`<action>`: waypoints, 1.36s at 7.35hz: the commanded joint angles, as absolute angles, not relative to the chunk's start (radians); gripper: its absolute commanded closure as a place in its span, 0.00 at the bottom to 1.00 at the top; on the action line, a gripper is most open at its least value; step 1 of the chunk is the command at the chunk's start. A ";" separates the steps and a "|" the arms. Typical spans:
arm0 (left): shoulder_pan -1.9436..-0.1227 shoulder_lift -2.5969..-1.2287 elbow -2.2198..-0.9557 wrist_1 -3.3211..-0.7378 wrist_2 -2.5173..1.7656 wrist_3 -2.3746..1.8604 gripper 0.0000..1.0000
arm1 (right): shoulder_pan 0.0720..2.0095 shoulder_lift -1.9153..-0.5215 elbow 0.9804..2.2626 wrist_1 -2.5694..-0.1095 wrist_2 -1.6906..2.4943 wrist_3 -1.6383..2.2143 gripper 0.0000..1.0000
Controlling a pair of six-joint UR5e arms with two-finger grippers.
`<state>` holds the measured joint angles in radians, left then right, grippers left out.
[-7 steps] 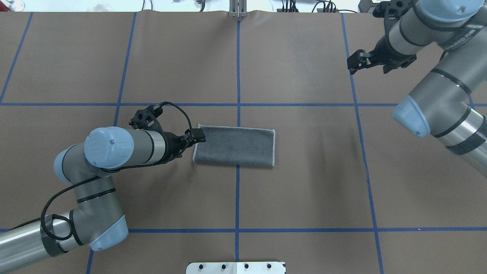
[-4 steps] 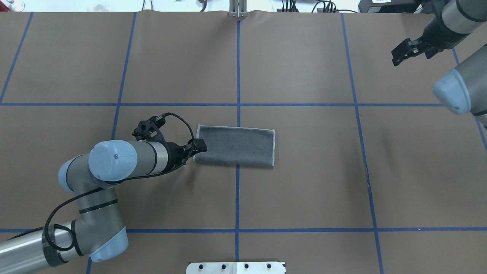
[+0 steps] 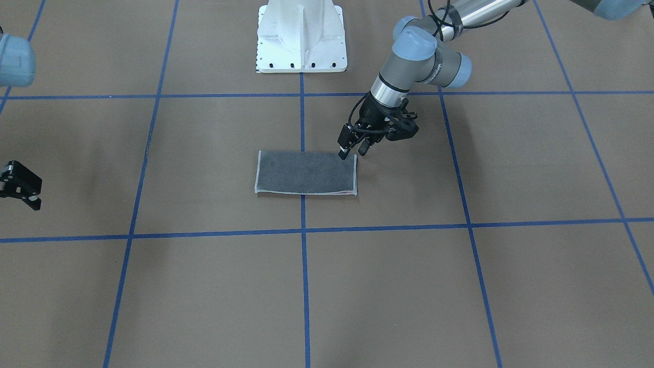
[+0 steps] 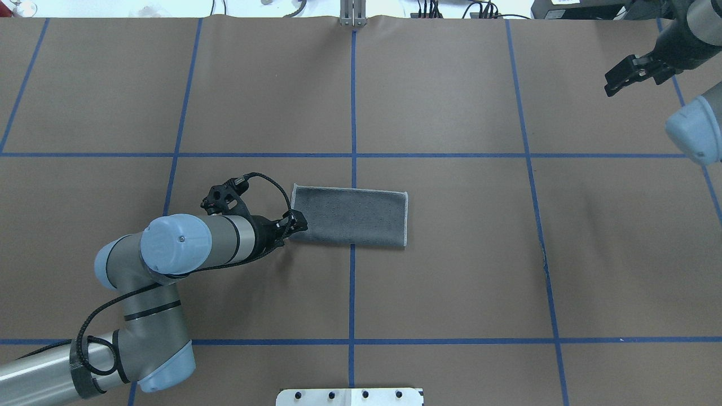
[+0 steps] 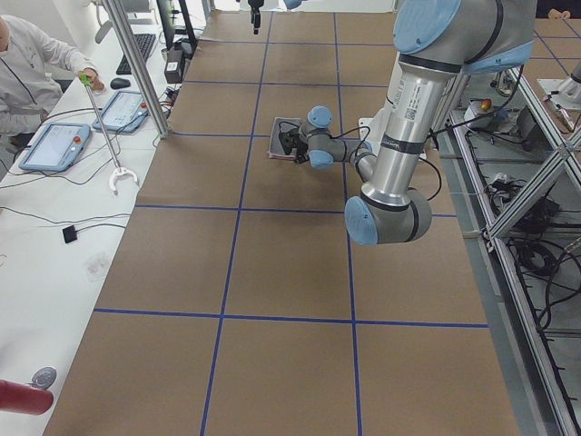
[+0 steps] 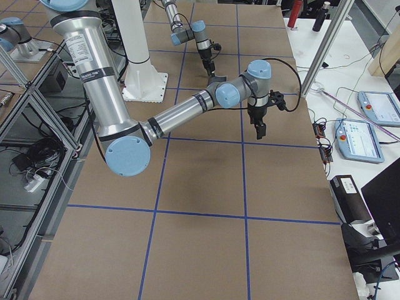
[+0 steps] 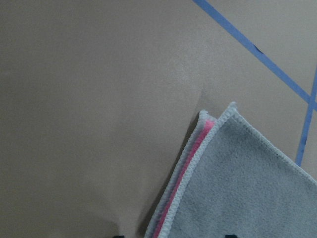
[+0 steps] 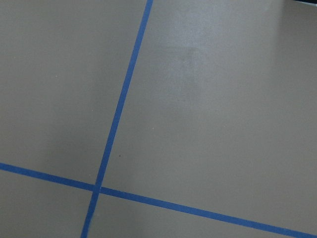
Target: Fold towel twice with both arms
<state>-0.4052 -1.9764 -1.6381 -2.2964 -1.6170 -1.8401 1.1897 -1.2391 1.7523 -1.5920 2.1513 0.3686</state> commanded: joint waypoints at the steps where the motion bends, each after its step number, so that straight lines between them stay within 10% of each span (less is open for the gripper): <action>1: -0.405 -1.977 -1.637 -2.296 -1.617 -1.841 0.44 | 1.190 -1.243 1.755 -1.591 2.151 0.368 0.00; 10: -0.408 -1.968 -1.641 -2.296 -1.618 -1.833 0.60 | 1.189 -1.244 1.755 -1.588 2.145 0.368 0.00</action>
